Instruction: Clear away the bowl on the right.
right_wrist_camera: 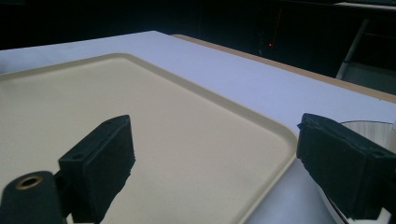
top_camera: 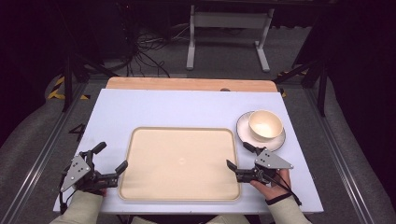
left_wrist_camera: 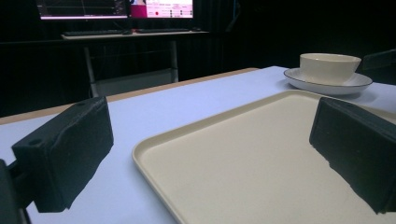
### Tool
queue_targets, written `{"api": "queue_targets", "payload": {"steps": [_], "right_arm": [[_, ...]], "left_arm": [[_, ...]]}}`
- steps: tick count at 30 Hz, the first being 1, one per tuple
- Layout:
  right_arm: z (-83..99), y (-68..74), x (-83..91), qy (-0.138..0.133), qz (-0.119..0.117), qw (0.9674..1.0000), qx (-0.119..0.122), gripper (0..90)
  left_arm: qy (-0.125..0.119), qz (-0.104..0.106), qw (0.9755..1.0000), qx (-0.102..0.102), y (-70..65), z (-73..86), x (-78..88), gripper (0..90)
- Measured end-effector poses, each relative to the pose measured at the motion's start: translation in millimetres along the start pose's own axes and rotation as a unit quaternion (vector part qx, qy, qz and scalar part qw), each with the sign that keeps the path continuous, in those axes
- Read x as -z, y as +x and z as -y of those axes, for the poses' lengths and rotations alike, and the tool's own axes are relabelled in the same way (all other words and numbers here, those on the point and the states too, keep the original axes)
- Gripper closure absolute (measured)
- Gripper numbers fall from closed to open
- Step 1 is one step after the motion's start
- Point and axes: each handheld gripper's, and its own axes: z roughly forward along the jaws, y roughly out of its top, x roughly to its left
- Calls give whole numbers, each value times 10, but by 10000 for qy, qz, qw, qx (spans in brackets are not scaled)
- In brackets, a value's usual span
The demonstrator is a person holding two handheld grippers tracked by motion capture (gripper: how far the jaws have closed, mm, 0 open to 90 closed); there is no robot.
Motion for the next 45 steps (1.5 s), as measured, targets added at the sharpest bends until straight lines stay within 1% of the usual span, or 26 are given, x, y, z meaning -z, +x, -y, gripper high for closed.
{"api": "queue_targets", "payload": {"steps": [16,19,23,27,30,32,36,39,42,45], "right_arm": [[-41,21,16,-67,-37,10000,-30,113],[-64,30,33,-67,-43,10000,12,113],[-151,62,58,-126,-68,9999,91,113],[-248,117,53,-212,-149,9996,81,110],[-298,144,63,-218,-195,9995,97,111],[-364,172,80,-295,-254,9992,131,110],[-436,195,103,-395,-254,9987,194,111],[-524,218,132,-525,-236,9981,219,113],[-552,230,136,-566,-248,9979,203,116],[-562,238,138,-518,-242,9982,201,138]], "left_arm": [[-1,10,10000,12,4,0,-1,1],[11,10,10000,25,9,-1,-3,1],[11,11,10000,24,9,-1,-3,1],[17,6,10000,34,12,-1,-5,1],[13,3,10000,33,12,-1,-7,1],[21,-1,10000,26,11,-1,-7,1],[22,-7,10000,27,10,-1,-6,1],[19,-3,10000,25,8,-1,-5,1],[19,0,10000,20,8,-1,-4,1],[18,1,10000,18,8,-1,-4,1]]}}
